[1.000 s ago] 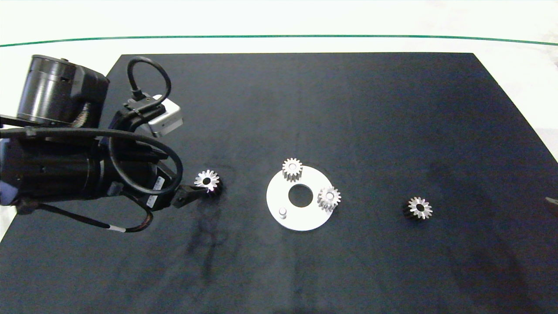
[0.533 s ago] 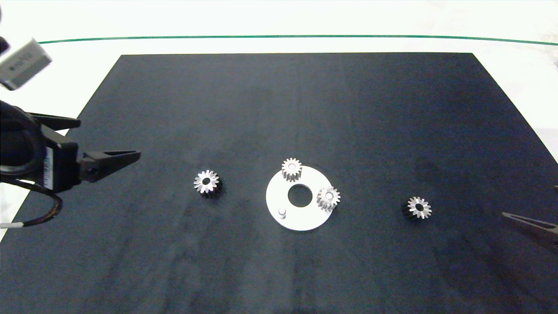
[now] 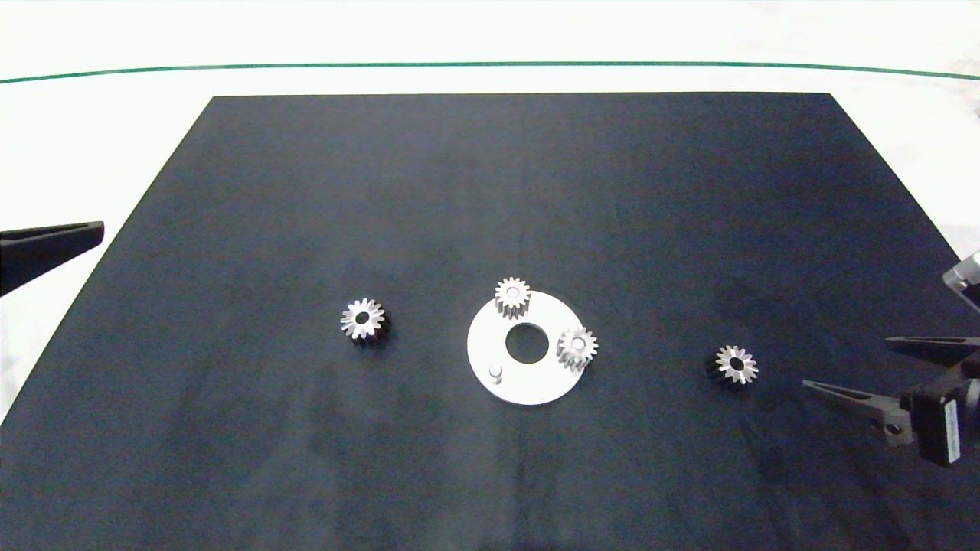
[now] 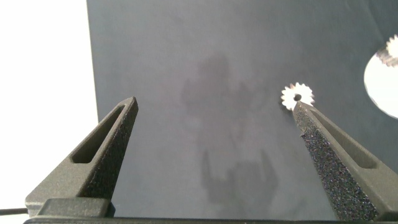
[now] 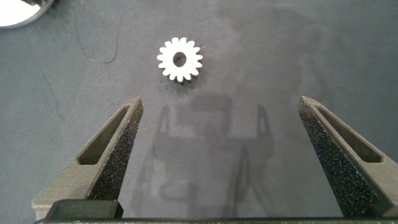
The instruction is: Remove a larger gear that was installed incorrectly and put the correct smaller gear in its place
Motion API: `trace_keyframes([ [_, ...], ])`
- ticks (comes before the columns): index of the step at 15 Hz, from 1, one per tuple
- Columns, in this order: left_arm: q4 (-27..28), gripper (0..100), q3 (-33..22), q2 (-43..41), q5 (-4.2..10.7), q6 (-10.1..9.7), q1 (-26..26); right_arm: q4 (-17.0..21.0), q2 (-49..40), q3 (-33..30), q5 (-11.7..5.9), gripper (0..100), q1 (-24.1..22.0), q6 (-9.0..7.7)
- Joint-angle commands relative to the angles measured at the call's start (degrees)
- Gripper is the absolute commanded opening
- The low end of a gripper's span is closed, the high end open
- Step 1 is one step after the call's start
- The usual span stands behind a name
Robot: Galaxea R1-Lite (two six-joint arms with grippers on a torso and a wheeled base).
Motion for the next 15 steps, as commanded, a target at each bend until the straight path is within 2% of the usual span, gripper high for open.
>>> trace_keyframes([
  [1,0.13,100,-1.02,-1.86,-0.01,0.03,1.96,-1.03,5.14,0.59,-0.36,100,2.64,-0.22],
  [3,0.48,100,-1.02,-2.74,-0.01,0.03,2.05,-1.47,7.78,0.59,-0.45,100,4.05,-0.30],
  [5,0.48,100,-1.02,-3.44,-0.01,0.03,2.05,-3.84,10.06,0.76,-1.42,100,4.40,-0.30],
  [6,0.48,100,-1.02,-3.88,-0.01,-0.05,2.05,-7.44,12.44,1.47,-2.73,100,4.40,-0.30],
  [8,0.48,100,-1.11,-4.50,-0.01,-0.14,2.05,-12.28,15.34,2.61,-4.05,100,4.49,-0.30],
  [15,1.36,100,-1.11,-4.85,0.08,-0.14,2.14,-17.99,20.43,2.70,-5.37,100,5.37,-0.13],
])
